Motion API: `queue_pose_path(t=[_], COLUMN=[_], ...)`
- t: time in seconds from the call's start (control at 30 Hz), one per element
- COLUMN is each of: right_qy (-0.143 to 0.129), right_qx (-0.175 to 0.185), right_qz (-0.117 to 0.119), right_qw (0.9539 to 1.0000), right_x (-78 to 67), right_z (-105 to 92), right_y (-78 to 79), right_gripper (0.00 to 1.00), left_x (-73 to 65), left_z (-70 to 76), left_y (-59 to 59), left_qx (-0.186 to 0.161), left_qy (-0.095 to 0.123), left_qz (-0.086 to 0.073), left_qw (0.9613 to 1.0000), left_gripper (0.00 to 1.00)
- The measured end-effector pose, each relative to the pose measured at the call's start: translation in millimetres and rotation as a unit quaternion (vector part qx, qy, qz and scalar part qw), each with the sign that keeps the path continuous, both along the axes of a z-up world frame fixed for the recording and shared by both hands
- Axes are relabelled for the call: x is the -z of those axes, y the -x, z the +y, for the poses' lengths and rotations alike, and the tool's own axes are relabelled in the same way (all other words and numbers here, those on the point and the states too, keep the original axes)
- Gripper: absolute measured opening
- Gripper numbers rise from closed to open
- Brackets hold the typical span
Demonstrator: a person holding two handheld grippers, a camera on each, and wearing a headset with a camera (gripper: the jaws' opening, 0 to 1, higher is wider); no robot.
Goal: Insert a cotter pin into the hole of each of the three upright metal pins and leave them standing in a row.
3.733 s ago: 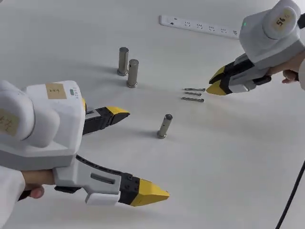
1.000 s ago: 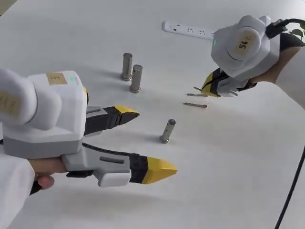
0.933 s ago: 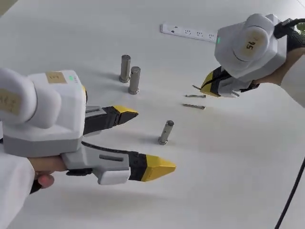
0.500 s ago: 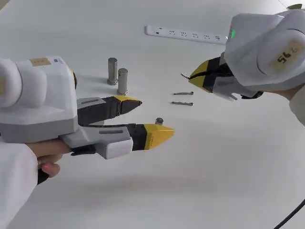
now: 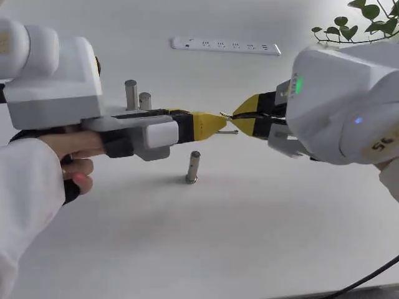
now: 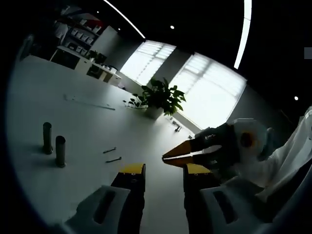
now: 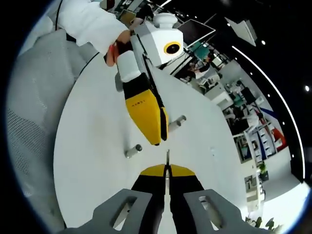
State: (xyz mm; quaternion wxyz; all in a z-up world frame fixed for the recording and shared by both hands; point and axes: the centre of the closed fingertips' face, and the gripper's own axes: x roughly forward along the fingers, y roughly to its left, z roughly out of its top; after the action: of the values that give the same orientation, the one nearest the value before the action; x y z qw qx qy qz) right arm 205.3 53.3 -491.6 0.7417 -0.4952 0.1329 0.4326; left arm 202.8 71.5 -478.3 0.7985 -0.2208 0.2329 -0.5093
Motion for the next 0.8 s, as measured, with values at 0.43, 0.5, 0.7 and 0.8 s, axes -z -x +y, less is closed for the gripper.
queue_pose_path(t=[0.43, 0.5, 0.7, 0.8], right_qy=[-0.003, -0.005, -0.008, -0.010], right_qx=[-0.004, -0.004, -0.010, -0.009], right_qz=[-0.011, -0.010, -0.011, -0.011], right_qw=[0.9999, 0.9999, 0.9999, 0.9999], right_x=[-3.9, -5.1, -6.5, -7.0], right_z=[2.3, 3.2, 5.5, 5.7], right_y=[7.8, 8.9, 11.0, 11.8], right_gripper=[0.00, 0.00, 0.00, 0.00], left_x=[3.4, 4.2, 0.5, 0.7], left_z=[-15.0, -15.3, -16.4, -16.4], left_y=[3.6, 4.7, 5.3, 5.1], left_qx=[0.023, 0.026, 0.031, 0.031], left_qy=[0.014, 0.013, 0.021, 0.019], left_qz=[0.043, 0.048, 0.052, 0.052], left_qw=[0.9987, 0.9984, 0.9979, 0.9980], left_gripper=[0.08, 0.07, 0.04, 0.02])
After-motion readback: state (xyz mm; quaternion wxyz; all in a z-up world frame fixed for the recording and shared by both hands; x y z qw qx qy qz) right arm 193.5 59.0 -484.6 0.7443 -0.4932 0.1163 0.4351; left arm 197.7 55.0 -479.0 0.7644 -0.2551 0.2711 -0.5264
